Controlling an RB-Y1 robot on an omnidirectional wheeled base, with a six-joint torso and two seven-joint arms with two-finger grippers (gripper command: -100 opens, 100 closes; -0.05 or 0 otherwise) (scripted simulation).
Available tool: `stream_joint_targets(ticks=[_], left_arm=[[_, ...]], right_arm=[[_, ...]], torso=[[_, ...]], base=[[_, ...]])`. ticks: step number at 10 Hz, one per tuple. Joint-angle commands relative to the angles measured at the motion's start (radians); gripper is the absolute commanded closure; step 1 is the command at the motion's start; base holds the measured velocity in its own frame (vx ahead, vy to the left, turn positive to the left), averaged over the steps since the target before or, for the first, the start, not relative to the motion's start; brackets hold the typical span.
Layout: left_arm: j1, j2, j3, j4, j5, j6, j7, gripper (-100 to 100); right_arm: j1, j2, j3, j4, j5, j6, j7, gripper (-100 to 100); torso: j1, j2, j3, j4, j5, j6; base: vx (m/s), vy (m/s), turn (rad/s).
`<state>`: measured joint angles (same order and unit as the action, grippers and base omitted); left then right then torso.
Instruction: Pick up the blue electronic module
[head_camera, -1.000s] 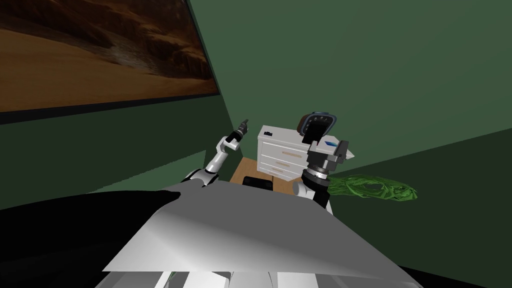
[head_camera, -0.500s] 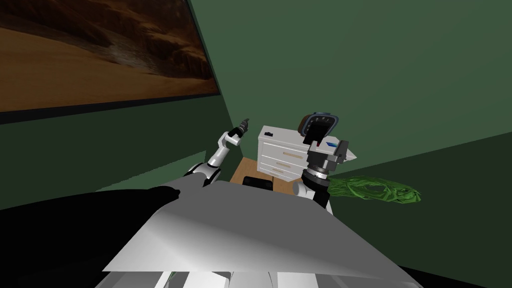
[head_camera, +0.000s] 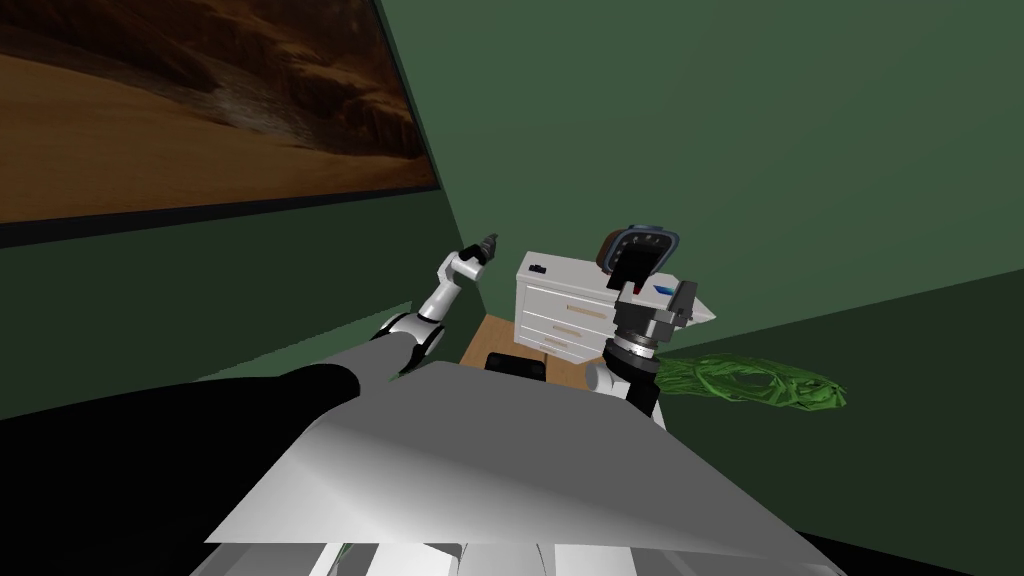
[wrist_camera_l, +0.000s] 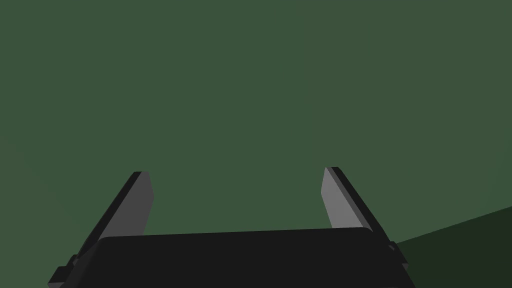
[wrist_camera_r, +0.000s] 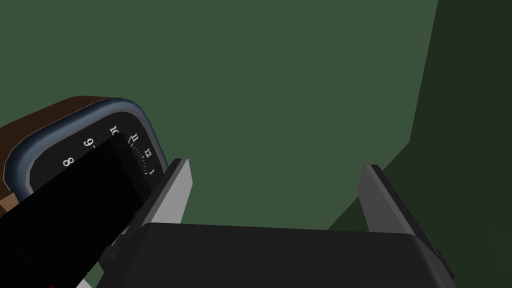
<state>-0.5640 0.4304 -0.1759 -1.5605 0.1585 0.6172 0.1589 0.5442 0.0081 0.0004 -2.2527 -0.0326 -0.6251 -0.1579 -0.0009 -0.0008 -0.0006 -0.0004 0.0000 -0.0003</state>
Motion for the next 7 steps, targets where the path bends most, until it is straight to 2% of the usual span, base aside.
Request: stream_joint_targets(ticks=[1,2,3,4,5,6,7], left_arm=[[-0.050,0.005,0.001,0.041,0.007,0.050,-0.003,-100],[-0.058,0.005,0.001,0.041,0.007,0.075,-0.003,-100],[-0.101,0.008,0.004,0.089,0.016,0.106,-0.007,-100],[-0.123,0.008,0.004,0.095,0.016,0.132,-0.007,-100],[-0.123,0.008,0.004,0.095,0.016,0.152,-0.007,-100],[-0.171,0.009,0.008,0.143,0.025,0.188,-0.012,-100],[-0.186,0.009,0.008,0.150,0.025,0.217,-0.012,-100]], right_arm=[[0.000,0.000,0.000,0.000,0.000,0.000,0.000,0],[0.000,0.000,0.000,0.000,0.000,0.000,0.000,0],[0.000,0.000,0.000,0.000,0.000,0.000,0.000,0],[0.000,0.000,0.000,0.000,0.000,0.000,0.000,0],[0.000,0.000,0.000,0.000,0.000,0.000,0.000,0],[0.000,0.000,0.000,0.000,0.000,0.000,0.000,0],[0.000,0.000,0.000,0.000,0.000,0.000,0.000,0]], torso=[[0.000,0.000,0.000,0.000,0.000,0.000],[0.000,0.000,0.000,0.000,0.000,0.000],[0.000,0.001,0.000,0.000,0.000,0.000],[0.000,0.000,0.000,0.000,0.000,0.000],[-0.001,0.001,0.000,0.000,0.000,0.000],[0.000,0.001,0.000,0.000,0.000,0.000],[0.000,0.001,0.000,0.000,0.000,0.000]], base=[[0.010,-0.011,0.008],[0.004,-0.005,-0.001],[0.006,-0.012,0.009],[0.006,-0.016,0.007],[0.004,-0.007,-0.001],[0.005,-0.016,0.007],[0.006,-0.016,0.005]])
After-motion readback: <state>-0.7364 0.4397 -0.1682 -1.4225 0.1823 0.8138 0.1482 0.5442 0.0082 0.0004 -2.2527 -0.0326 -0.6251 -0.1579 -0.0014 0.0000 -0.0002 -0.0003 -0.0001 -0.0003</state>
